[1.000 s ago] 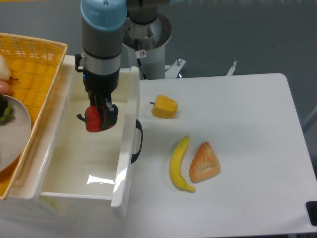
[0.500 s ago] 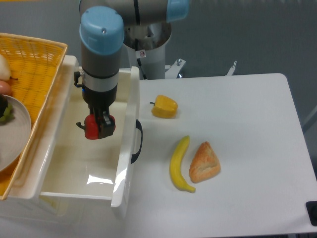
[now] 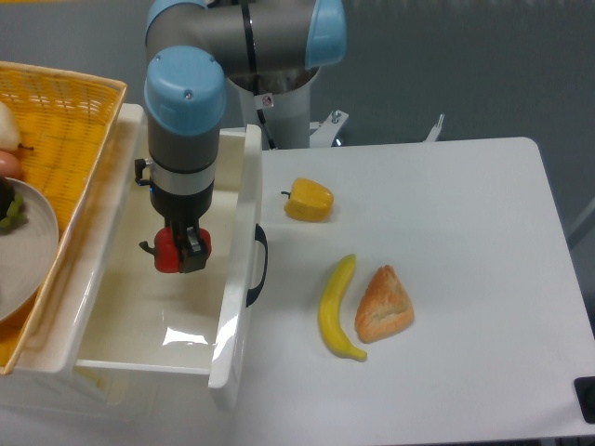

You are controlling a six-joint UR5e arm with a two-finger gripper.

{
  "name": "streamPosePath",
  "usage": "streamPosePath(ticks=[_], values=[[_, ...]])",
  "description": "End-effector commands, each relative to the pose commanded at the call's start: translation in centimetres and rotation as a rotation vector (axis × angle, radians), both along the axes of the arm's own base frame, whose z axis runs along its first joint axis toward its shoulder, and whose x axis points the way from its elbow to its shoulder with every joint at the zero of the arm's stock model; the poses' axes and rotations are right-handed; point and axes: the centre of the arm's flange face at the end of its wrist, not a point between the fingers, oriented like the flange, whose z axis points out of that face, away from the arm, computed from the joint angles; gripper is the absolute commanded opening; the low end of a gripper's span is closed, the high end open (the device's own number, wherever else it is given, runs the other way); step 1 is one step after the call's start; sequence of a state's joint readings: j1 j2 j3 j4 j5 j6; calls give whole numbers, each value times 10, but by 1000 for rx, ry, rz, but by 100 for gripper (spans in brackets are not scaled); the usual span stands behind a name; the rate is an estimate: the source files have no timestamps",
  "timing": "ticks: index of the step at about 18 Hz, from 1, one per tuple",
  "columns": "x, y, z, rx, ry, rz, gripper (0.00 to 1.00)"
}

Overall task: Place the red pepper in the upper white drawer
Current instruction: 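Lower the red pepper into the drawer bottom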

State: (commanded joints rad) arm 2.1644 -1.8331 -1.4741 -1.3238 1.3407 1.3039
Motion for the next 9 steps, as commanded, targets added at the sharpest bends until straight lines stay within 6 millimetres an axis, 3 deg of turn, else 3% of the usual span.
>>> streamPosePath(ticks=[9], values=[[1, 1, -16, -9, -4, -1, 34]])
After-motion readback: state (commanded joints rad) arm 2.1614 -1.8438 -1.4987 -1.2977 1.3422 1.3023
